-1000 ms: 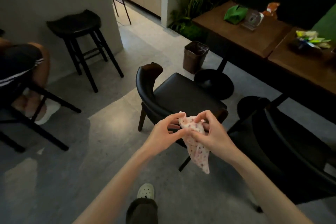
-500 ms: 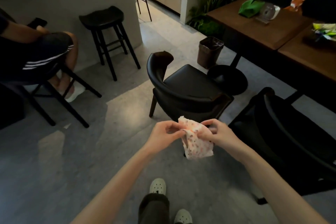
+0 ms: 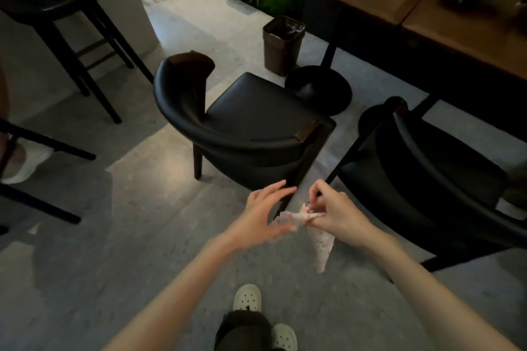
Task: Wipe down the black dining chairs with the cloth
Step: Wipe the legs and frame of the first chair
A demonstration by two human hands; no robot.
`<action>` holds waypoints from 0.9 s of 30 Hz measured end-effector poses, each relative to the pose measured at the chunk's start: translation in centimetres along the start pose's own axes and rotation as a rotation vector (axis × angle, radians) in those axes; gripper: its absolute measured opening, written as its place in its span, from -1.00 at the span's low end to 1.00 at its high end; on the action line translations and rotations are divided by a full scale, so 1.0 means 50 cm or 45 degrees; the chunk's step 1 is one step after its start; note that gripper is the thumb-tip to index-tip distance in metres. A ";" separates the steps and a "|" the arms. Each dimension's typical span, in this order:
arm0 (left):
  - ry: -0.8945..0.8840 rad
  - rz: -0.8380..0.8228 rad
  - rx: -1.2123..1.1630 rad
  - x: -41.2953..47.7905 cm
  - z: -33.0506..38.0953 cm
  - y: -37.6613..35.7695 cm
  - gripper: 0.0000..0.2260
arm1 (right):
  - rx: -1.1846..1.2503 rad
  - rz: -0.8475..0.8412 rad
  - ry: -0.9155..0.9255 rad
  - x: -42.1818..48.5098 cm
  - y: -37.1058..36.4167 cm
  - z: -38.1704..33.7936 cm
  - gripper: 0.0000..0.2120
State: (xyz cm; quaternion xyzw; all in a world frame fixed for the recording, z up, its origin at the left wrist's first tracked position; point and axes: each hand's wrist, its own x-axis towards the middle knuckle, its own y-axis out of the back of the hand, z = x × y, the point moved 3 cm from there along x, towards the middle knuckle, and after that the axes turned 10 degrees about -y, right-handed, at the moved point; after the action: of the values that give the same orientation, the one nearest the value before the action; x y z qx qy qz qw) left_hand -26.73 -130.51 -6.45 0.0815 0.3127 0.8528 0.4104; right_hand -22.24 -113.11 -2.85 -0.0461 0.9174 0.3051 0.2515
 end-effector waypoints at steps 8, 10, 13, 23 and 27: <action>-0.022 0.129 0.037 0.144 -0.140 -0.082 -0.98 | -0.185 0.148 0.011 0.159 -0.003 0.143 -0.71; -0.033 0.217 0.016 0.175 -0.186 -0.113 -0.97 | -0.345 0.231 -0.005 0.212 -0.007 0.205 -0.83; -0.053 0.348 0.051 0.219 -0.257 -0.171 -0.98 | -0.602 0.481 0.101 0.280 -0.013 0.286 -0.92; -0.211 0.959 -0.627 0.404 -0.369 -0.288 -0.90 | 0.150 1.111 0.348 0.418 0.004 0.389 -0.96; -0.167 0.992 -0.925 0.443 -0.377 -0.298 -0.87 | 0.357 1.293 0.547 0.422 0.006 0.362 -0.91</action>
State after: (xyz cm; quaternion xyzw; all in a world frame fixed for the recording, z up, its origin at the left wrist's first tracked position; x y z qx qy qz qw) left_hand -38.88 -115.70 -32.91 0.0973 -0.0824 0.9883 0.0838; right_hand -32.78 -100.88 -25.47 0.3736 0.8867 0.2469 -0.1153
